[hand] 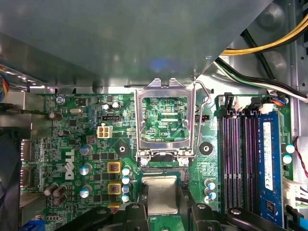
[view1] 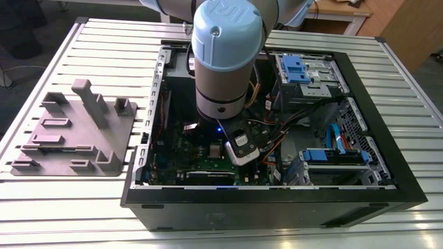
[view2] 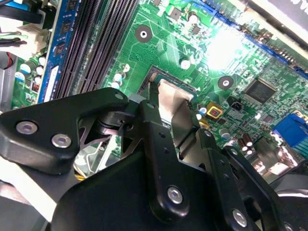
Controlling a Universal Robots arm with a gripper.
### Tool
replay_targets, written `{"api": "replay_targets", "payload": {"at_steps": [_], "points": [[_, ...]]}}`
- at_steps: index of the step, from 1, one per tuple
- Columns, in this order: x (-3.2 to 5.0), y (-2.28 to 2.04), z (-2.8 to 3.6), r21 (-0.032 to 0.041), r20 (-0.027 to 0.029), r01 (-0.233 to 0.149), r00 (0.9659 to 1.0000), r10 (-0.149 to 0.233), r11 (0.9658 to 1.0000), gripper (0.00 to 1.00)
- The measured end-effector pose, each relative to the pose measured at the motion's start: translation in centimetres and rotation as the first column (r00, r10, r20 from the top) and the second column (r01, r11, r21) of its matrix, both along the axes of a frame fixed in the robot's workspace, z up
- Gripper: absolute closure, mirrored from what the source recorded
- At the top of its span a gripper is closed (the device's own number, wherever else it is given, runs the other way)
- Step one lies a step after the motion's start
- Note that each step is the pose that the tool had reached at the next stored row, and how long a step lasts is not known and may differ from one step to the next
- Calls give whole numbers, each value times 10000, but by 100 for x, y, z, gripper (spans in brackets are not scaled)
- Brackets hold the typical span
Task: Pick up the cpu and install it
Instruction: 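Place the cpu into insertion slot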
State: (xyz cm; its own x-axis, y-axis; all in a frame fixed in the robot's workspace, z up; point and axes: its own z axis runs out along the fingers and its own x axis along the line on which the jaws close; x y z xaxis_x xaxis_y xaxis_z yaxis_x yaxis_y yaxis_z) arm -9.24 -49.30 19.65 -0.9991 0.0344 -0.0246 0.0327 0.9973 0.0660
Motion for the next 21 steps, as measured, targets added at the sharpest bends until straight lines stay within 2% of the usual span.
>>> {"api": "replay_targets", "payload": {"at_steps": [5,6,11,16,21], "points": [[0,0,0,5,0,0,10000,0,10000,60],[0,0,0,5,0,0,10000,0,10000,54],[-42,0,-7,6,1,0,10000,0,10000,54],[-44,0,-48,6,0,-1,10000,1,10000,54],[-44,0,-55,5,0,0,10000,0,10000,54]]}}
